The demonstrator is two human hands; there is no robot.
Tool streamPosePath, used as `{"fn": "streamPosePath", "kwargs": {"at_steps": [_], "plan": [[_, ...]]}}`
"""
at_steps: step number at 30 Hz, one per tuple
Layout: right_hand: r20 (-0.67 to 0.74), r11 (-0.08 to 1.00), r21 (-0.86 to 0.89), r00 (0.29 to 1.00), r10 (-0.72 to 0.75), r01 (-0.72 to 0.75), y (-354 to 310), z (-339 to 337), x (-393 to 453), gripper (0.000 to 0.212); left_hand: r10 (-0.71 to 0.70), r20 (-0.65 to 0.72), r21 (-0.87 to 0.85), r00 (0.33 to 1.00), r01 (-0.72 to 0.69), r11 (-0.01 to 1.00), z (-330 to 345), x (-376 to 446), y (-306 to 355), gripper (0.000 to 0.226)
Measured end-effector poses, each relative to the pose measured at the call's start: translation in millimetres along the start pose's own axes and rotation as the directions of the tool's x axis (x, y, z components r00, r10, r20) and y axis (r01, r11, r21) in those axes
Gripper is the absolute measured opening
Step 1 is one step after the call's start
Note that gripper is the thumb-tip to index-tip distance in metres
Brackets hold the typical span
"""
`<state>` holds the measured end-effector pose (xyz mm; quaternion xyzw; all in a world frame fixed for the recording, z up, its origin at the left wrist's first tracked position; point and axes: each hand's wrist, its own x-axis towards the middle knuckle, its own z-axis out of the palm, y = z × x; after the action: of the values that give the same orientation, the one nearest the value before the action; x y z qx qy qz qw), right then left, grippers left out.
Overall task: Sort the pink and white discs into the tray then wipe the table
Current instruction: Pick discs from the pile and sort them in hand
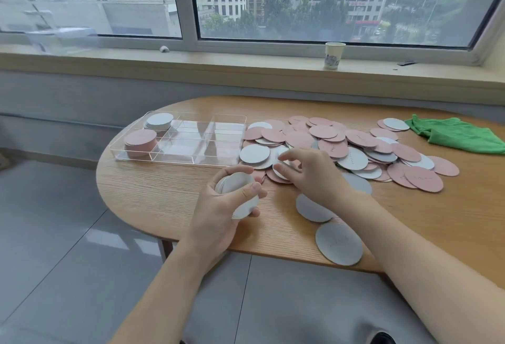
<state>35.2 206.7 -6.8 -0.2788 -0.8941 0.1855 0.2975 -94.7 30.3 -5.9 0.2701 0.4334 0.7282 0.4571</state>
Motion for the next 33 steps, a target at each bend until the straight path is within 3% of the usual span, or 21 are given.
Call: {"fn": "streamPosePath", "kwargs": {"at_steps": [4, 9, 16, 19, 23, 28, 33], "plan": [[0.049, 0.997, -0.062, 0.997, 0.052, -0.049, -5.1, 16.8, 34.3, 0.032, -0.019, 0.053, 0.006, 0.998, 0.019, 1.000, -8.5, -1.8, 4.9, 0.043], [0.191, 0.986, -0.140, 0.975, 0.116, -0.090, -11.6, 32.0, 67.1, 0.053, -0.076, 0.085, 0.008, 0.993, 0.076, 0.997, -18.1, -1.8, 9.5, 0.046], [0.326, 0.977, -0.118, 0.923, 0.205, -0.176, -13.9, 36.8, 93.7, 0.075, -0.103, 0.123, 0.016, 0.987, 0.102, 0.995, -21.5, 1.5, 9.7, 0.042], [0.329, 0.977, -0.083, 0.920, 0.213, -0.197, -12.9, 38.8, 97.1, 0.075, -0.108, 0.121, 0.027, 0.987, 0.106, 0.994, -23.2, 3.4, 9.4, 0.042], [0.253, 0.983, -0.017, 0.951, 0.180, -0.182, -14.8, 40.3, 93.0, 0.065, -0.110, 0.116, 0.035, 0.987, 0.107, 0.994, -23.7, 4.0, 9.5, 0.043], [0.047, 0.971, 0.142, 0.981, 0.187, -0.192, -14.4, 31.4, 77.5, 0.027, -0.109, 0.118, -0.010, 0.987, 0.111, 0.994, -22.9, 4.0, 10.5, 0.046], [0.019, 0.884, 0.398, 0.966, 0.260, -0.245, -21.0, -4.3, 50.0, 0.008, -0.106, 0.077, -0.037, 0.991, 0.109, 0.993, -20.6, 3.0, 10.9, 0.048]]}}
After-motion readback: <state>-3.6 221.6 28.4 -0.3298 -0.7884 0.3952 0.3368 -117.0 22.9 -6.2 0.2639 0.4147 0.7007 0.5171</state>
